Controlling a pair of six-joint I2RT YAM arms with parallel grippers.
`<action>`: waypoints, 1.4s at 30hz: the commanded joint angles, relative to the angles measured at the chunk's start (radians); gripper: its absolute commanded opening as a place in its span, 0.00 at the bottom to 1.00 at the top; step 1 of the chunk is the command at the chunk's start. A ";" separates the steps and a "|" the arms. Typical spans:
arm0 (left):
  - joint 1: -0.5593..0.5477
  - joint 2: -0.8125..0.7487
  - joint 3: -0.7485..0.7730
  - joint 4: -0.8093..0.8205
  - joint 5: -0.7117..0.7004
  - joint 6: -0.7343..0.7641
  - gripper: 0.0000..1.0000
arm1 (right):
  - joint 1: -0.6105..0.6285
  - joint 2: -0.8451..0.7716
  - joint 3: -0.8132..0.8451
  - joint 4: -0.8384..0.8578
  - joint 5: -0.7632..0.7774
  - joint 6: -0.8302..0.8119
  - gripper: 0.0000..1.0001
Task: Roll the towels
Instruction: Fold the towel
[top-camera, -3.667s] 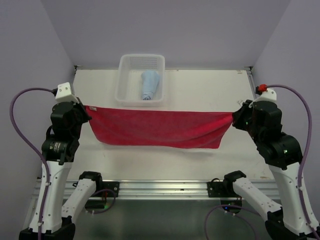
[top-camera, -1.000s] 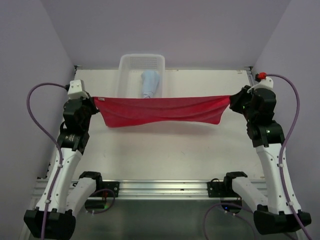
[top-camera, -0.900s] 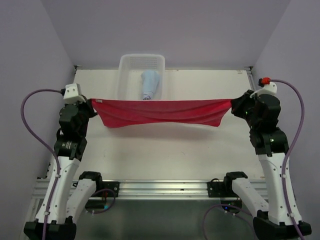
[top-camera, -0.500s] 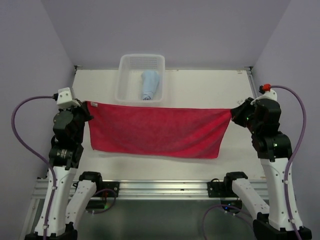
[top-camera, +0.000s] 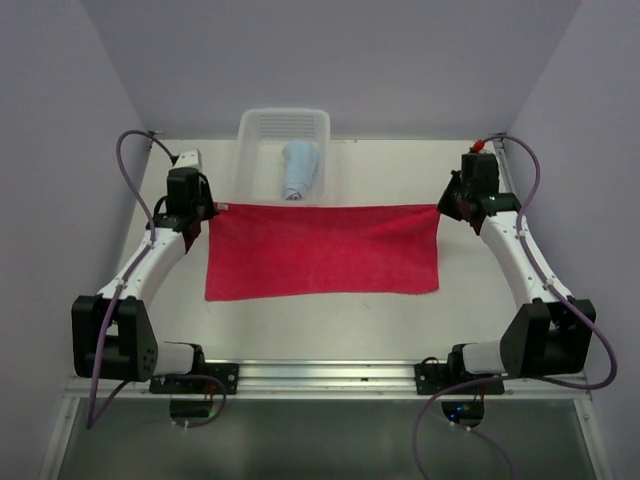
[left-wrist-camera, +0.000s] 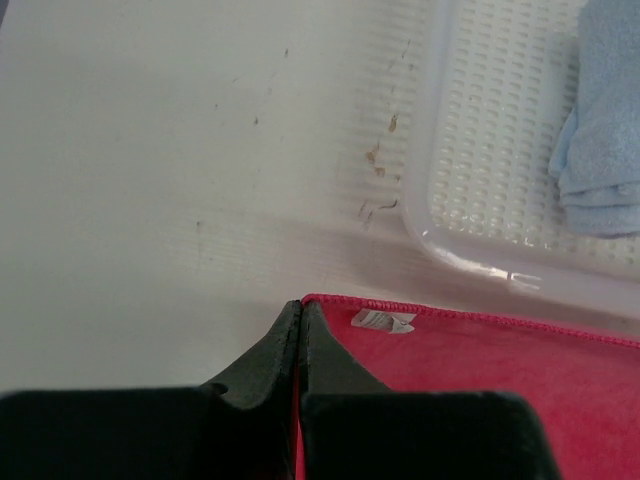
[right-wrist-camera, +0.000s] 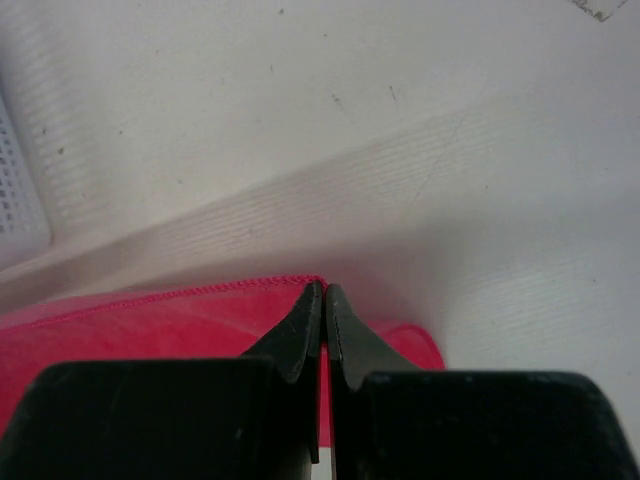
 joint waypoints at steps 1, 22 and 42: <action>0.009 0.053 0.085 0.162 -0.004 0.024 0.00 | -0.019 0.055 0.060 0.124 0.041 -0.033 0.00; 0.009 0.085 -0.039 0.268 0.011 0.084 0.00 | -0.059 0.112 -0.098 0.351 -0.181 -0.133 0.00; 0.011 -0.035 -0.141 0.245 0.054 0.038 0.00 | -0.059 -0.056 -0.299 0.457 -0.183 -0.265 0.02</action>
